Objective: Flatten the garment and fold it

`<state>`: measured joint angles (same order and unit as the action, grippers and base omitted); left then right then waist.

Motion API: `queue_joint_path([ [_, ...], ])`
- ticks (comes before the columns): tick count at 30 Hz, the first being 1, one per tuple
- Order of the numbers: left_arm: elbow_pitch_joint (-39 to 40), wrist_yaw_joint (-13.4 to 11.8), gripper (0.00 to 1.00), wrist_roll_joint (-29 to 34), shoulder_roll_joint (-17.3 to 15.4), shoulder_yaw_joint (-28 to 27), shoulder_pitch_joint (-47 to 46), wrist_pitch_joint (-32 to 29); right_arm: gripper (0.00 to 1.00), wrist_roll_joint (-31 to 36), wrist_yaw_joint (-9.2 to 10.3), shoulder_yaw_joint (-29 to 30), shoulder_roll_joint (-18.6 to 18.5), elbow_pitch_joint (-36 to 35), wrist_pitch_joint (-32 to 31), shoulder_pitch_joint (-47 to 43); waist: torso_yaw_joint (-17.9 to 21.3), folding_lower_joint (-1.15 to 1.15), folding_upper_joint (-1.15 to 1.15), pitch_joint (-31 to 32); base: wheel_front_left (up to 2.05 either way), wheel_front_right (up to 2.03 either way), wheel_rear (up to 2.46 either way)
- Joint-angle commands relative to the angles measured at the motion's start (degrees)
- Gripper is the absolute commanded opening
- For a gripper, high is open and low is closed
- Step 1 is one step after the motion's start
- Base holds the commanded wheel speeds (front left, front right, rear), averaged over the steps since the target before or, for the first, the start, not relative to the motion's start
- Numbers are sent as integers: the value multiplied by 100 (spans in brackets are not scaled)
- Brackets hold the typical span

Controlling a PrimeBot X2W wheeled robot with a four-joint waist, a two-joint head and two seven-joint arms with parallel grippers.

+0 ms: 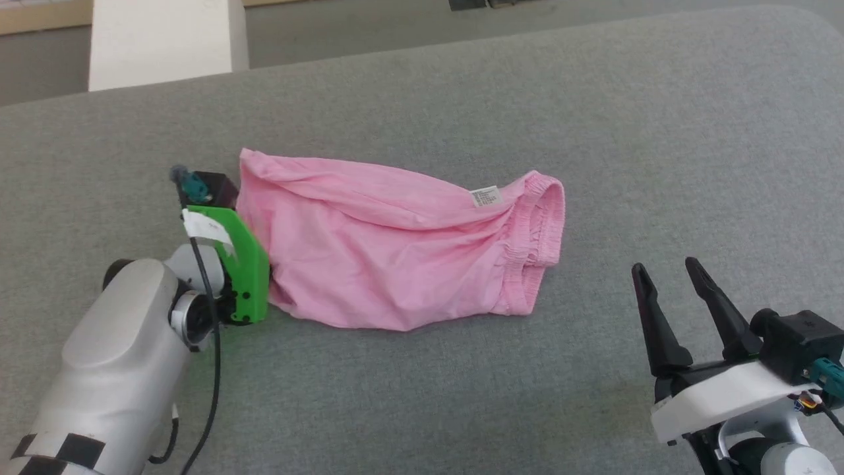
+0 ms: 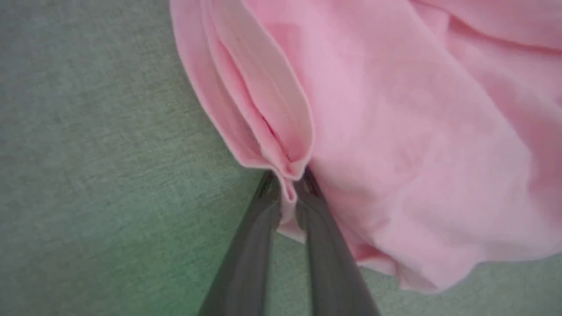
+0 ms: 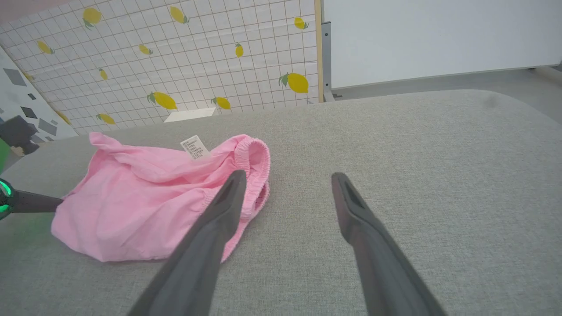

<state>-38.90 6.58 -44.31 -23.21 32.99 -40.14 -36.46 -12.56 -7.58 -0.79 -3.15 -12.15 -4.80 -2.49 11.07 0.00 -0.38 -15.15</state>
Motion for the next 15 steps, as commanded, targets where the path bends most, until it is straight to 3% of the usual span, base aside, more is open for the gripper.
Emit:
queue_joint_path([
  [1,-79,88,0,-129,259,286,629,-191,100,-17,9,-1,21,-4,-50,-16,19,0,38,-50,0,0,0],
  [5,219,51,0,-117,145,174,727,286,100,-91,9,-20,8,87,-236,61,-105,0,38,-54,0,0,0],
  [15,1379,-569,0,205,88,-248,981,1892,100,-855,9,-277,-584,732,-1529,622,-669,0,38,-73,0,0,0],
])
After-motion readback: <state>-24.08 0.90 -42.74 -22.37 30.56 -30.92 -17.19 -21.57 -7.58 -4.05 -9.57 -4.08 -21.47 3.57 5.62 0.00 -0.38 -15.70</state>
